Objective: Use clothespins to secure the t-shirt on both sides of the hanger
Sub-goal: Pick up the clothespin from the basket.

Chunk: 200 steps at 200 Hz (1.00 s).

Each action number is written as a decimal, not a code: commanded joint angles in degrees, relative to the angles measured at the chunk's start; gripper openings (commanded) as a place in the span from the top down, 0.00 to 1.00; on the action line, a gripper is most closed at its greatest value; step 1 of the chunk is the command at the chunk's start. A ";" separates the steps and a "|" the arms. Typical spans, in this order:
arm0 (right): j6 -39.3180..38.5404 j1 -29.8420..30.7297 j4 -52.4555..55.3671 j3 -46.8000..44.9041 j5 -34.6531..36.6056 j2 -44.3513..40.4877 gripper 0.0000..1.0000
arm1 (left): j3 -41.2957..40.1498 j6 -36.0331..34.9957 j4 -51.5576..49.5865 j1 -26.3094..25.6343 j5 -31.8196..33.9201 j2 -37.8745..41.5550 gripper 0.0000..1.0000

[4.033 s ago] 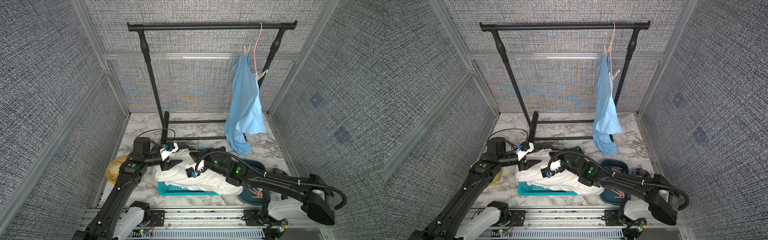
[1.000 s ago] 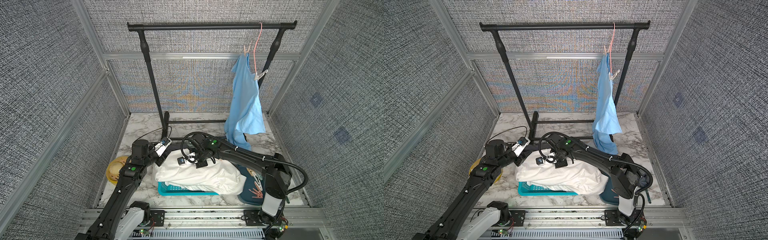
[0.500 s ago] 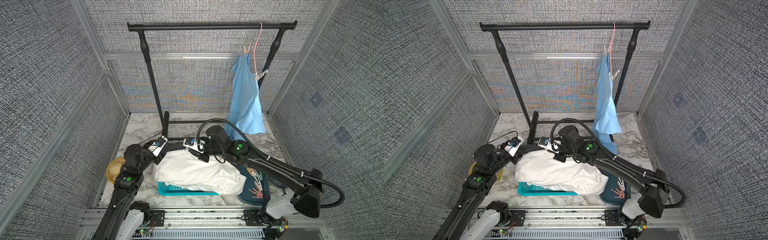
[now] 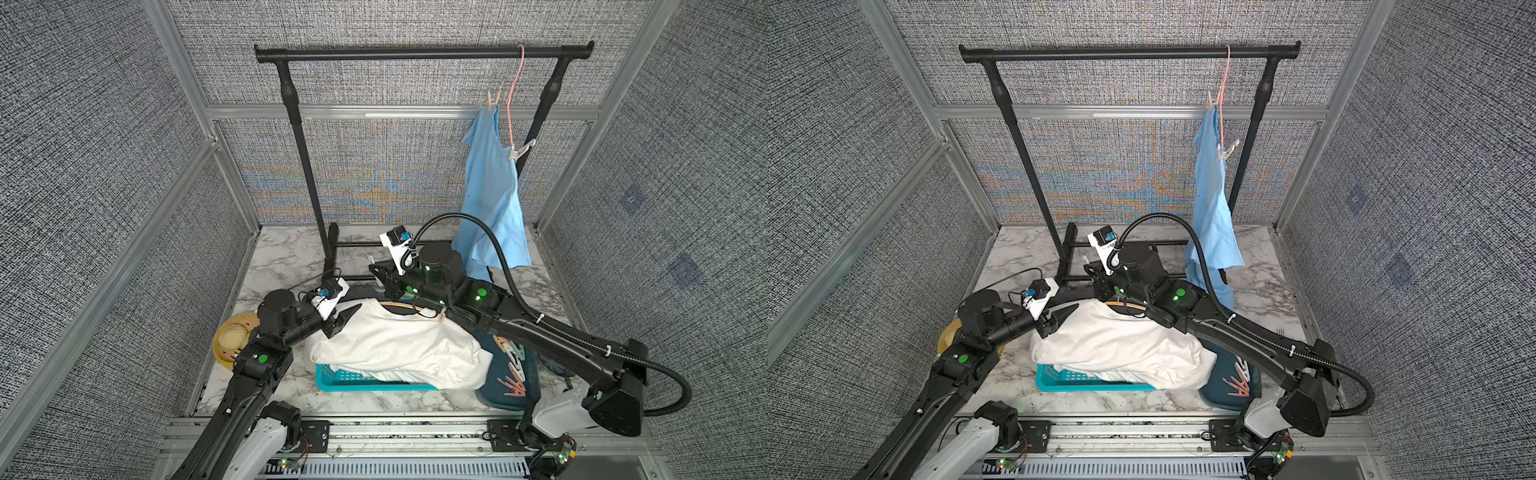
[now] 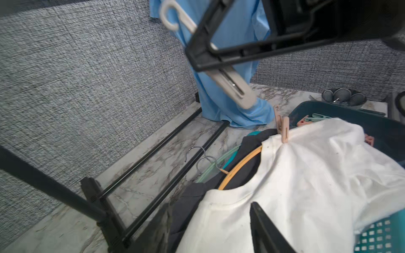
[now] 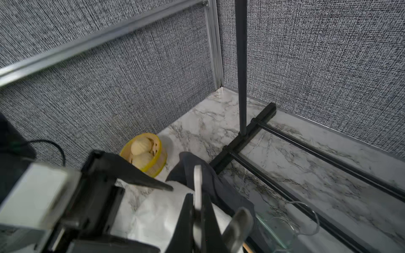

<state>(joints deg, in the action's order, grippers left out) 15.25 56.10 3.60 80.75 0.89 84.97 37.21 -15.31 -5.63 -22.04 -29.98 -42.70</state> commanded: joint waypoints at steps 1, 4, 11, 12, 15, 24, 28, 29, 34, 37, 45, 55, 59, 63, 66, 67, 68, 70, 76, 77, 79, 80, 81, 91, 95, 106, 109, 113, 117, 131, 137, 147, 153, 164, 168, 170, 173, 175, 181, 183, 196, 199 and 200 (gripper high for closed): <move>4.62 1.98 -7.10 0.04 6.17 0.38 1.00 | 0.64 5.99 7.45 -2.72 3.20 -1.42 0.42; 4.70 2.07 -7.98 -0.28 6.35 0.29 1.00 | 0.78 6.72 7.92 -3.03 3.39 -1.66 0.42; 4.79 2.36 -9.92 -1.05 6.41 0.16 1.00 | 1.21 7.81 8.79 -3.71 3.23 -2.24 0.42; 4.75 2.40 -10.18 -1.22 6.41 0.13 1.00 | 1.25 7.43 9.05 -3.75 2.80 -2.31 0.41; 4.65 2.50 -11.01 -1.60 6.45 0.11 1.00 | 1.20 7.05 10.06 -3.79 1.70 -2.63 0.40; 3.62 3.00 -13.52 -2.72 6.76 -0.06 1.00 | 1.84 8.05 10.59 -4.01 0.97 -3.42 0.41; 3.13 3.13 -14.37 -3.12 6.89 -0.15 1.00 | 2.17 9.22 10.64 -4.06 1.15 -3.88 0.42; 3.04 3.18 -14.61 -3.22 6.91 -0.15 1.00 | 2.25 9.36 10.68 -4.02 1.19 -3.97 0.42; 2.63 3.36 -15.57 -3.75 6.99 -0.24 1.00 | 2.61 10.79 10.97 -4.14 1.09 -4.41 0.43; 2.48 3.40 -16.16 -4.00 6.98 -0.24 1.00 | 2.87 11.42 11.21 -4.19 1.06 -4.68 0.44; 2.04 3.56 -17.70 -4.72 6.78 -0.41 1.00 | 3.28 13.13 11.70 -4.30 1.22 -5.22 0.44; 1.51 3.58 -20.00 -5.93 6.67 -0.59 1.00 | 3.57 15.04 12.31 -4.32 2.15 -5.63 0.46; 1.46 3.66 -21.11 -6.40 6.76 -0.67 1.00 | 3.57 15.56 12.54 -4.32 2.28 -5.72 0.47; 1.33 3.67 -22.20 -6.95 6.76 -0.63 1.00 | 3.65 16.07 12.76 -4.36 2.29 -5.81 0.48; 1.17 3.67 -22.94 -7.26 6.72 -0.72 1.00 | 3.61 16.36 13.01 -4.41 2.07 -5.82 0.48; 1.14 3.67 -23.07 -7.35 6.70 -0.74 1.00 | 3.59 16.45 13.06 -4.41 1.96 -5.82 0.48; 1.14 3.67 -23.07 -7.35 6.70 -0.74 1.00 | 3.58 16.50 13.17 -4.37 1.82 -5.82 0.48; 0.96 3.67 -23.86 -7.66 6.68 -0.77 1.00 | 3.55 16.64 13.31 -4.40 1.56 -5.82 0.48; 0.79 3.67 -24.82 -8.09 6.59 -0.62 1.00 | 3.49 16.78 13.68 -4.49 0.82 -5.83 0.48; 0.73 3.67 -25.02 -8.16 6.54 -0.65 1.00 | 3.48 16.79 13.74 -4.50 0.72 -5.87 0.48; 0.68 3.67 -25.39 -8.29 6.51 -0.61 1.00 | 3.48 16.80 13.88 -4.50 0.47 -5.83 0.47; 0.60 3.67 -25.48 -8.31 6.46 -0.61 1.00 | 3.48 16.80 13.88 -4.50 0.37 -5.82 0.48; 0.54 3.67 -25.72 -8.39 6.38 -0.58 1.00 | 3.44 16.80 13.93 -4.50 0.32 -5.82 0.48; 0.26 3.67 -26.35 -8.42 5.73 -0.32 1.00 | 3.39 16.80 14.06 -4.59 0.22 -5.75 0.48; 0.15 3.71 -26.36 -8.33 5.56 -0.20 1.00 | 3.39 16.88 14.07 -4.57 0.55 -5.69 0.48; -0.39 3.84 -26.18 -8.24 5.38 0.09 1.00 | 3.55 17.32 14.19 -4.59 1.35 -5.40 0.50; -0.66 3.91 -26.18 -8.28 5.36 0.15 1.00 | 3.57 17.52 14.36 -4.59 1.49 -5.34 0.50; -0.96 4.01 -26.18 -8.33 5.50 0.22 1.00 | 3.54 17.90 14.64 -4.54 1.50 -5.22 0.51; -1.23 4.11 -26.23 -8.41 5.66 0.28 1.00 | 3.56 18.21 14.95 -4.59 1.35 -5.13 0.51; -1.70 4.28 -26.10 -8.68 5.62 0.44 1.00 | 3.74 19.12 15.79 -4.58 0.93 -4.85 0.53; -1.87 4.36 -26.03 -8.77 5.70 0.46 1.00 | 3.85 19.54 15.91 -4.59 1.02 -4.72 0.54; -2.59 4.62 -25.93 -8.68 5.71 0.49 1.00 | 4.15 19.87 16.00 -4.62 1.31 -4.68 0.57; -3.11 4.84 -25.79 -8.60 5.70 0.55 1.00 | 4.31 20.03 15.92 -4.61 1.45 -4.69 0.59; -3.93 5.22 -25.49 -8.42 5.88 0.80 1.00 | 4.51 19.99 15.83 -4.63 1.49 -4.59 0.64; -4.06 5.33 -25.40 -8.42 5.96 0.80 1.00 | 4.54 19.89 15.75 -4.66 1.58 -4.59 0.65; -4.12 5.38 -25.40 -8.42 5.97 0.77 1.00 | 4.54 19.82 15.63 -4.67 1.59 -4.59 0.66; -4.16 5.42 -25.33 -8.42 6.01 0.74 1.00 | 4.54 19.61 15.38 -4.68 1.77 -4.59 0.67; -4.17 5.40 -25.31 -8.42 6.05 0.79 1.00 | 4.60 19.44 15.21 -4.65 1.83 -4.59 0.67; -4.18 5.53 -25.26 -8.42 6.20 0.74 1.00 | 4.71 18.93 14.53 -4.67 2.13 -4.52 0.69; -4.17 5.52 -25.23 -8.46 6.29 0.73 1.00 | 4.71 18.74 14.27 -4.67 2.18 -4.51 0.70; -4.34 5.60 -24.61 -8.35 6.63 0.40 1.00 | 4.80 17.24 12.93 -4.65 2.54 -4.41 0.77; -4.22 5.60 -24.34 -8.27 7.00 0.30 1.00 | 4.80 16.72 12.62 -4.64 2.40 -4.41 0.80; -4.20 5.60 -24.21 -8.21 7.14 0.25 1.00 | 4.80 16.54 12.51 -4.66 2.43 -4.37 0.81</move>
<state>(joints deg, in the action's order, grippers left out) 11.92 61.49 -20.03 71.99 6.85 85.67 41.52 3.60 7.75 -26.63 -27.97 -47.37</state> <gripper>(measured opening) 0.067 0.269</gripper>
